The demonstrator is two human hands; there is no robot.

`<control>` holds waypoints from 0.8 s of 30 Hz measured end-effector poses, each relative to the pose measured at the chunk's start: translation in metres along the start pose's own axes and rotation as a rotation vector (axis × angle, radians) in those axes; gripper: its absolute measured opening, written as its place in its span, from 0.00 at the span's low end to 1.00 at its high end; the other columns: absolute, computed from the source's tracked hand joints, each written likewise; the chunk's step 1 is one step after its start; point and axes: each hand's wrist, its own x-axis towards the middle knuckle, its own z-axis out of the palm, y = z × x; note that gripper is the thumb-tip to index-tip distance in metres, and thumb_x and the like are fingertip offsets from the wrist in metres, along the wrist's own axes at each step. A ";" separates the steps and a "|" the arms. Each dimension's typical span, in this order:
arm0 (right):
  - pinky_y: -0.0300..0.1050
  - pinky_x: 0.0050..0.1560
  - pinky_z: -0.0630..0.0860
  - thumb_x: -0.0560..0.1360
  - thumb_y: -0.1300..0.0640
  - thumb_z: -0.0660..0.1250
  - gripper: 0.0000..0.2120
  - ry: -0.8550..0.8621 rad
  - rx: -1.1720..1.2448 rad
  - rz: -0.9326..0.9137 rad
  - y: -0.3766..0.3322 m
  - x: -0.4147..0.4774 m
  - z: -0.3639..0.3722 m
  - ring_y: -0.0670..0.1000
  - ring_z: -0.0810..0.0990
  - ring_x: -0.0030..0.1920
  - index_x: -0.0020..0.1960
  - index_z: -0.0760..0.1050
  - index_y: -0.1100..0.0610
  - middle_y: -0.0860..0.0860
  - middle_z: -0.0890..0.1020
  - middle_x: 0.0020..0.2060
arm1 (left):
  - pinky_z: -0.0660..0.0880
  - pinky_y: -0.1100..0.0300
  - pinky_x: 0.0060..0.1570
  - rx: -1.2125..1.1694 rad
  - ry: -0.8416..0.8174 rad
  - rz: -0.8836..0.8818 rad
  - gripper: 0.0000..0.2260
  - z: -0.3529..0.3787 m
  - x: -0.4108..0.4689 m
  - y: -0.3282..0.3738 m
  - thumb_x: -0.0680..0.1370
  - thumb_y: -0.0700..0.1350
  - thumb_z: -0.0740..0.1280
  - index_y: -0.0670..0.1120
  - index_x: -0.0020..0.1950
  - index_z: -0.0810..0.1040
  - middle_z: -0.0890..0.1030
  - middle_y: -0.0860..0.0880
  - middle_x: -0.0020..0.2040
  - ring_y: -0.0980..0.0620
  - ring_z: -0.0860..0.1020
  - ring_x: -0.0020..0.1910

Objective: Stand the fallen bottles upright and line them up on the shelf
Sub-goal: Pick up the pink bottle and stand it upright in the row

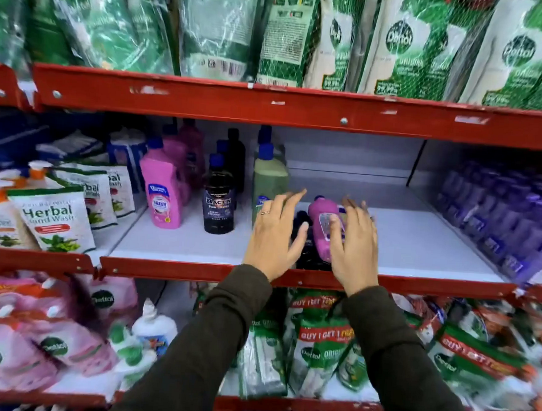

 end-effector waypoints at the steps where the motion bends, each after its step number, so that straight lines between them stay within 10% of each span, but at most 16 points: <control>1: 0.56 0.77 0.59 0.82 0.46 0.49 0.26 -0.011 -0.024 0.065 0.007 0.005 0.002 0.57 0.65 0.76 0.73 0.69 0.57 0.55 0.72 0.73 | 0.68 0.48 0.67 -0.019 -0.055 -0.039 0.23 0.010 0.005 -0.001 0.81 0.52 0.59 0.46 0.75 0.64 0.69 0.44 0.71 0.43 0.69 0.67; 9: 0.56 0.66 0.59 0.82 0.44 0.52 0.20 -0.421 -0.141 0.416 0.033 0.040 0.008 0.63 0.66 0.71 0.69 0.71 0.48 0.58 0.76 0.69 | 0.65 0.53 0.71 -0.141 -0.494 -0.520 0.22 0.072 0.039 0.005 0.81 0.56 0.59 0.43 0.66 0.77 0.68 0.42 0.72 0.41 0.70 0.70; 18: 0.46 0.54 0.77 0.79 0.59 0.67 0.19 -0.143 0.584 0.489 0.027 0.034 0.014 0.57 0.81 0.56 0.69 0.72 0.61 0.58 0.81 0.61 | 0.71 0.48 0.69 -0.497 -0.325 -0.656 0.28 0.068 0.036 0.006 0.71 0.64 0.64 0.57 0.70 0.74 0.77 0.47 0.70 0.44 0.75 0.68; 24: 0.48 0.54 0.83 0.72 0.66 0.74 0.28 -0.045 0.912 0.485 0.005 0.026 0.005 0.55 0.83 0.57 0.70 0.71 0.63 0.57 0.82 0.60 | 0.77 0.45 0.64 -0.893 -0.193 -0.575 0.22 0.029 0.026 -0.005 0.78 0.37 0.68 0.46 0.72 0.72 0.79 0.42 0.66 0.45 0.79 0.63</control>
